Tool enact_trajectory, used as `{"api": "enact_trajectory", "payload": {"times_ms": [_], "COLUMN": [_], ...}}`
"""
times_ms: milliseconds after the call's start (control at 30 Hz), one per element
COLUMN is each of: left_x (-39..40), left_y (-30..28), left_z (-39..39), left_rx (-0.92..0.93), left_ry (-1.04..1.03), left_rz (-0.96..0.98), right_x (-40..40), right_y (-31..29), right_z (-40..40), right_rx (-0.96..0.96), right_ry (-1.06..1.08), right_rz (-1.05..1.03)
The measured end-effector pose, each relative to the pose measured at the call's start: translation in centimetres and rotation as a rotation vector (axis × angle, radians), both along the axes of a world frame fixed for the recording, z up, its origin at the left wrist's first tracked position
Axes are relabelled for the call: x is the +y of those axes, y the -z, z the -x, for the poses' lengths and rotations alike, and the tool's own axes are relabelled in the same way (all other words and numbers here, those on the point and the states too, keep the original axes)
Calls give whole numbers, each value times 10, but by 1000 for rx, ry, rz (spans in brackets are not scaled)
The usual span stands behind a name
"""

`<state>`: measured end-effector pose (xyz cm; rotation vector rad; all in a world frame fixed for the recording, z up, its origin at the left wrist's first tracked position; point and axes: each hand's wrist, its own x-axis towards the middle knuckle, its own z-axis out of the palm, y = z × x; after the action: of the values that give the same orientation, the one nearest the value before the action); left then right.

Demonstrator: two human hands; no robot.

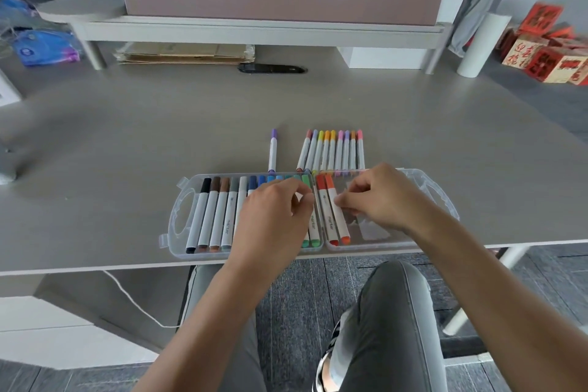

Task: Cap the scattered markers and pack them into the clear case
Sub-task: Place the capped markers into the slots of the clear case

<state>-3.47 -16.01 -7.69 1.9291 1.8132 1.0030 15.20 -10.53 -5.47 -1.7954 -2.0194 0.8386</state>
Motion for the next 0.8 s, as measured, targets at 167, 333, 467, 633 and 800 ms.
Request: {"api": "enact_trajectory", "payload": {"times_ms": [167, 333, 467, 633, 800], "left_x": [7, 22, 45, 83, 117], "left_y": [-1, -12, -20, -17, -17], "left_z": [-3, -1, 7, 19, 27], "left_rx": [-7, -18, 35, 134, 246], "left_ry": [-1, -49, -85, -186, -207], "left_rz": [0, 46, 92, 123, 226], "right_x": [1, 1, 6, 16, 32], "right_y": [1, 1, 0, 0, -1], "right_z": [-1, 0, -1, -3, -5], "right_rx": [-41, -67, -28, 25, 0], "right_ry": [-23, -15, 5, 19, 34], "right_rz": [-1, -19, -20, -26, -87]}}
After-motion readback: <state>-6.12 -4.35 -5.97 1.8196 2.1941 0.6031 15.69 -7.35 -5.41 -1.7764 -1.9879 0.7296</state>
